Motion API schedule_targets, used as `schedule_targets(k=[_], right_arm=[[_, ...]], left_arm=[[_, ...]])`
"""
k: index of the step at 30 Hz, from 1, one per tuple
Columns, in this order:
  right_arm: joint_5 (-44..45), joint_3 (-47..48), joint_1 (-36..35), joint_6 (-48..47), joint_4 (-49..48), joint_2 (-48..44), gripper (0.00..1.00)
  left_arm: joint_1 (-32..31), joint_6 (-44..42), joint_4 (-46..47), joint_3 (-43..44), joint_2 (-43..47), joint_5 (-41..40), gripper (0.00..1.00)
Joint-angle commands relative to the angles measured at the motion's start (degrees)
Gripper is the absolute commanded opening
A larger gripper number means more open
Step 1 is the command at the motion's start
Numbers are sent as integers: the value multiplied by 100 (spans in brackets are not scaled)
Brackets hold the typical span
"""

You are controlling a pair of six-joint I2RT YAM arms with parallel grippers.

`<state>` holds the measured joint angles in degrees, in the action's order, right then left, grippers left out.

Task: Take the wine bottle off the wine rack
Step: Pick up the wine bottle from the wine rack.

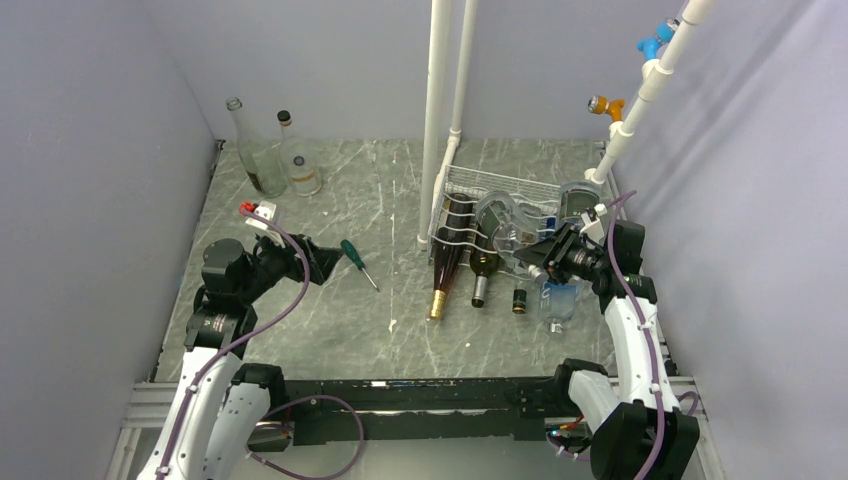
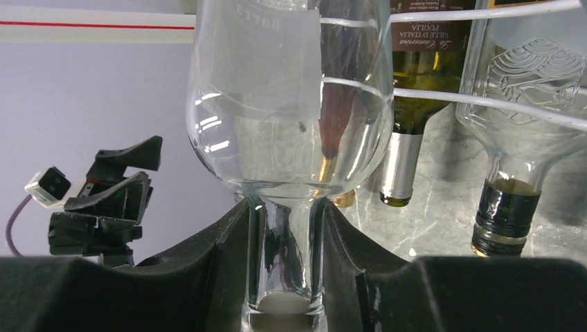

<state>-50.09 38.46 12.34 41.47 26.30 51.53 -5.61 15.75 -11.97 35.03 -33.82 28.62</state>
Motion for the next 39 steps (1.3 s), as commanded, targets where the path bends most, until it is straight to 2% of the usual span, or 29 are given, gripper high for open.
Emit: schedule_targets(k=[1, 15, 25, 39], right_arm=[[-876, 219, 40, 302, -1283, -244, 0], [-1205, 550, 23, 329, -1042, -337, 0], [-1572, 905, 23, -141, -377, -548, 0], [-2048, 890, -223, -778, 396, -573, 0]], left_arm=[[16, -76, 78, 101, 60, 50, 99], [16, -36, 432, -2, 78, 718, 99], [16, 24, 643, -57, 42, 1043, 100], [-164, 231, 1153, -171, -61, 1768, 100]])
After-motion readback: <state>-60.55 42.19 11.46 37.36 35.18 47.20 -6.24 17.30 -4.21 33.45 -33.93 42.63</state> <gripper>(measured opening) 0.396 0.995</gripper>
